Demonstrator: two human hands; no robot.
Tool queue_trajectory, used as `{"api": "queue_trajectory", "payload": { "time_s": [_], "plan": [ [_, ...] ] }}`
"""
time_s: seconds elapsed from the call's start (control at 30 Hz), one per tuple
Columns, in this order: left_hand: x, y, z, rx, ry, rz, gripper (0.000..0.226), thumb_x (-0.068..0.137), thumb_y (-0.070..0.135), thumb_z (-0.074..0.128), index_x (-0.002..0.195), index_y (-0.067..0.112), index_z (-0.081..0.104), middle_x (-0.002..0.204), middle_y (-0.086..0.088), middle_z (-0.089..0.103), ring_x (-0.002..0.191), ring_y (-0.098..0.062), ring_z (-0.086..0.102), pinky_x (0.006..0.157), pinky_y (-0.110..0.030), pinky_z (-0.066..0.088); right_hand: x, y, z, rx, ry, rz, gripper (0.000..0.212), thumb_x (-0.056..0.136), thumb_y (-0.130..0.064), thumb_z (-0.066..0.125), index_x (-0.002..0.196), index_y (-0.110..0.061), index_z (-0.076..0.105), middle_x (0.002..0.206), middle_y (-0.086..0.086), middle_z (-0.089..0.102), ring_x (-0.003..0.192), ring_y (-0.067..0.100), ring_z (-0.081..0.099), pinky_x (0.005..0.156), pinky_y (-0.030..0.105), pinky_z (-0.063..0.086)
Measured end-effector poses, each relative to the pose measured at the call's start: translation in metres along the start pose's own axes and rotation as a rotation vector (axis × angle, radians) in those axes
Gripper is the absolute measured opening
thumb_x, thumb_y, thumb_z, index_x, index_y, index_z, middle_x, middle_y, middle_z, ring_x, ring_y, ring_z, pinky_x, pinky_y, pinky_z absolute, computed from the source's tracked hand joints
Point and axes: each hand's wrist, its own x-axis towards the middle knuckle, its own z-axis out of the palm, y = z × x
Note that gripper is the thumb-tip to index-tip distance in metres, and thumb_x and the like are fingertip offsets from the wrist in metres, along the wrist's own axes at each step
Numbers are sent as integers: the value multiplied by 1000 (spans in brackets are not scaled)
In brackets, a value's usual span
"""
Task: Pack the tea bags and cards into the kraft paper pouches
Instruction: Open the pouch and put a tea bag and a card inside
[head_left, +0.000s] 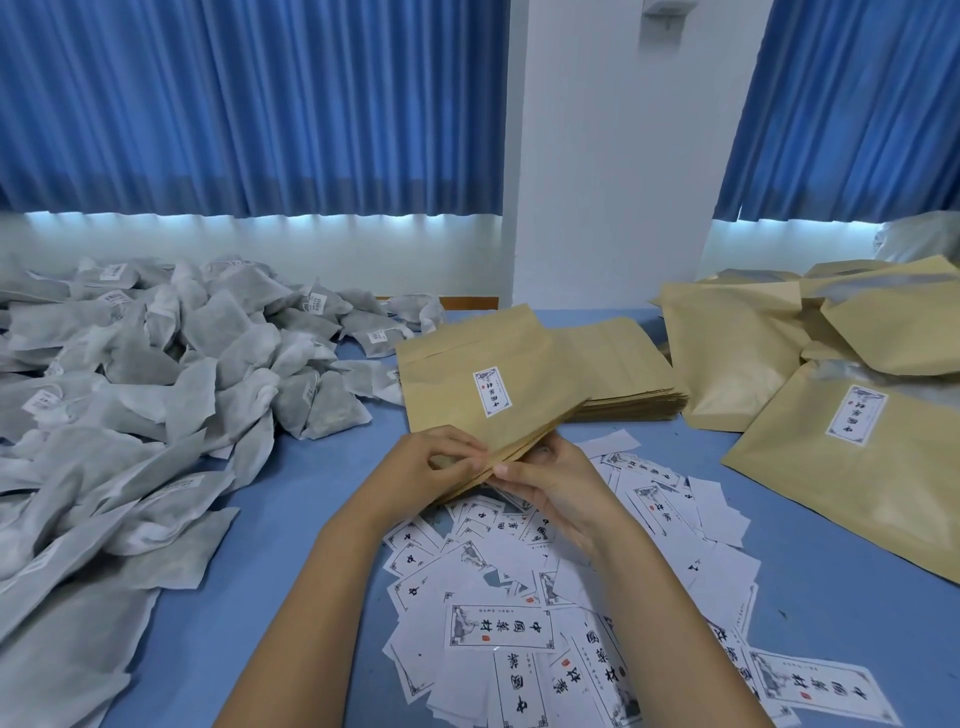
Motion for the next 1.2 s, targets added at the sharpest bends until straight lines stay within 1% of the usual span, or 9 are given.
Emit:
{"api": "queue_trajectory", "payload": {
  "time_s": [0.3,0.47,0.57,0.67,0.77,0.9,0.97,1.1,1.2],
  "plan": [
    [4,23,29,483,255,323,10,83,10,68,88,1,70,84,-7,64,82,-25,59,68,-42,50,5,3,8,-74,197,-18,19,93,7,46,95,-3,62,86,12,70,75,17,70,66,23,58],
    [2,31,39,509,326,192,13,84,15,63,93,5,61,92,-3,58,90,-16,52,66,-33,44,8,11,13,-192,334,-76,22,94,5,46,86,-4,64,76,11,68,59,10,68,56,20,55],
    [2,36,44,528,304,120,13,87,14,56,96,5,58,95,-4,58,90,-19,52,66,-36,44,10,11,12,-295,393,-91,21,91,3,47,80,1,66,73,12,67,63,16,67,70,32,60],
    [3,42,45,504,393,57,7,89,10,51,86,4,49,82,-12,56,75,-29,52,59,-37,36,11,12,13,-368,430,-109,17,89,3,50,82,7,64,81,17,68,72,25,68,80,42,58],
    [5,36,35,321,574,-35,13,91,10,50,82,7,42,70,-17,55,64,-36,51,56,-42,40,8,16,19,-357,395,-57,16,92,4,50,80,5,61,91,22,68,64,22,71,67,31,60],
    [0,30,29,602,382,-29,31,89,31,60,118,24,51,108,7,56,96,-17,56,64,-34,44,5,14,18,-317,378,-103,19,87,7,46,86,7,65,83,20,71,62,20,71,52,22,55],
    [0,31,29,724,318,-6,44,89,23,57,130,33,48,121,10,47,96,-16,57,63,-30,42,5,13,16,-289,378,-102,19,83,5,47,83,4,66,83,21,71,70,26,72,54,23,55],
    [-3,41,32,578,255,248,61,77,-6,52,128,26,59,129,4,56,92,-28,64,69,-32,49,7,13,6,-226,394,-58,23,75,-20,63,92,-8,69,83,18,73,70,28,72,58,32,57],
    [-3,54,28,496,431,361,64,60,-22,50,112,9,71,119,-9,66,88,-32,69,69,-39,57,7,10,-3,-334,477,-115,23,80,-4,47,91,-7,66,82,17,71,75,37,69,67,51,58]
  ]
}}
